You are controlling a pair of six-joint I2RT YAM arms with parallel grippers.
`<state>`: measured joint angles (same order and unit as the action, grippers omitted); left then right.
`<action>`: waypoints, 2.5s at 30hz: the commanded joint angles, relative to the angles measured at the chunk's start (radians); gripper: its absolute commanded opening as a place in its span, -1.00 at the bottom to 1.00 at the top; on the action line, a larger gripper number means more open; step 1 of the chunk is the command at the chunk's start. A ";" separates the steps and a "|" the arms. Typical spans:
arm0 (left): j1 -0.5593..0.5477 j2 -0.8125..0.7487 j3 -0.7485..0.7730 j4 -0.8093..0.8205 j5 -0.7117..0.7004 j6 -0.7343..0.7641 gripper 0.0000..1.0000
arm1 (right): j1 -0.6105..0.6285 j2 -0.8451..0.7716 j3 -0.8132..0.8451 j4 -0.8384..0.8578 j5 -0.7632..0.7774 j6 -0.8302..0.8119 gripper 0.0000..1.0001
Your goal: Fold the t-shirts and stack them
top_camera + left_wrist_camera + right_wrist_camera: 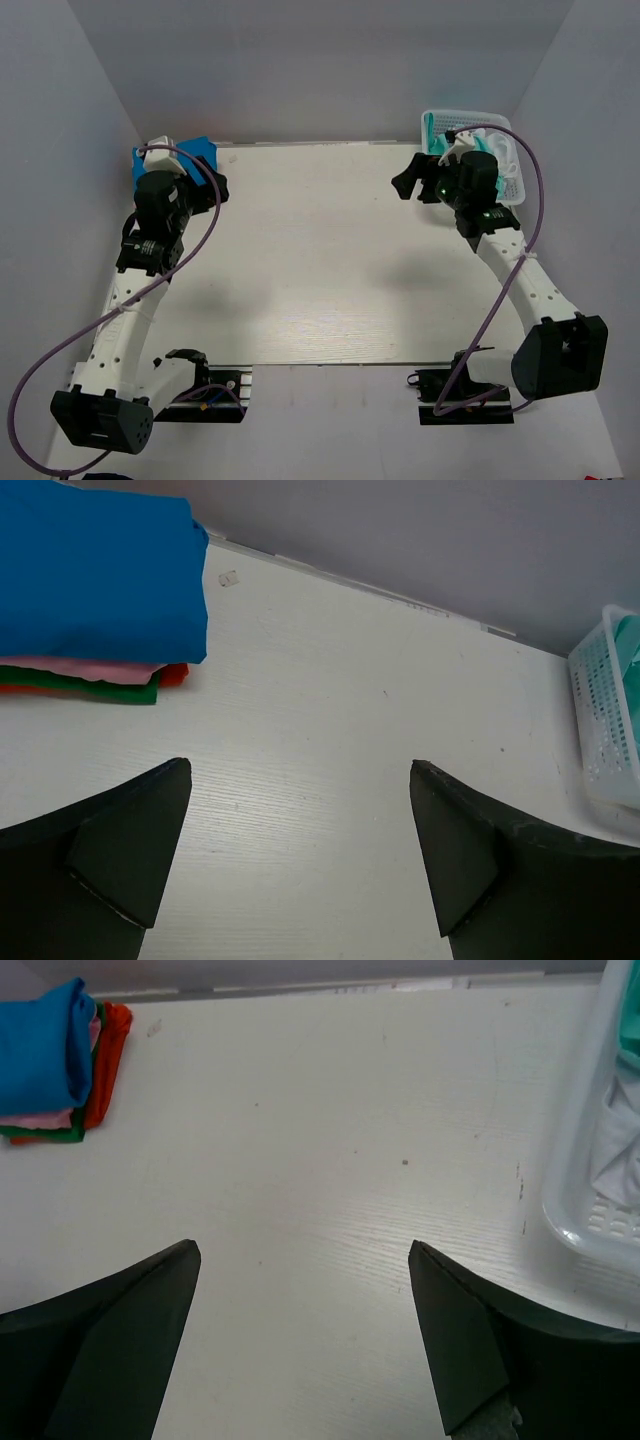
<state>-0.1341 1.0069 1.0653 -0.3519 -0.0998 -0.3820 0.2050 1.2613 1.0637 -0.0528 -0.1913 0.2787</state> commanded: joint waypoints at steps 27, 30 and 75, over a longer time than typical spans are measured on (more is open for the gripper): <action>-0.004 0.110 -0.022 -0.022 0.068 0.072 1.00 | -0.193 0.740 0.941 -0.485 0.182 -0.183 0.81; -0.004 0.119 -0.022 -0.013 0.058 0.072 1.00 | -0.274 0.818 1.062 -0.518 0.223 -0.254 0.81; -0.004 0.276 0.019 -0.036 0.129 -0.005 1.00 | -0.432 0.974 1.076 -0.284 0.139 -0.348 -1.00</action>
<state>-0.1341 1.3315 1.0538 -0.3958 0.0158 -0.3851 -0.2287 2.4218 2.1273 -0.4427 -0.0616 -0.0841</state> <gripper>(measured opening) 0.997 0.210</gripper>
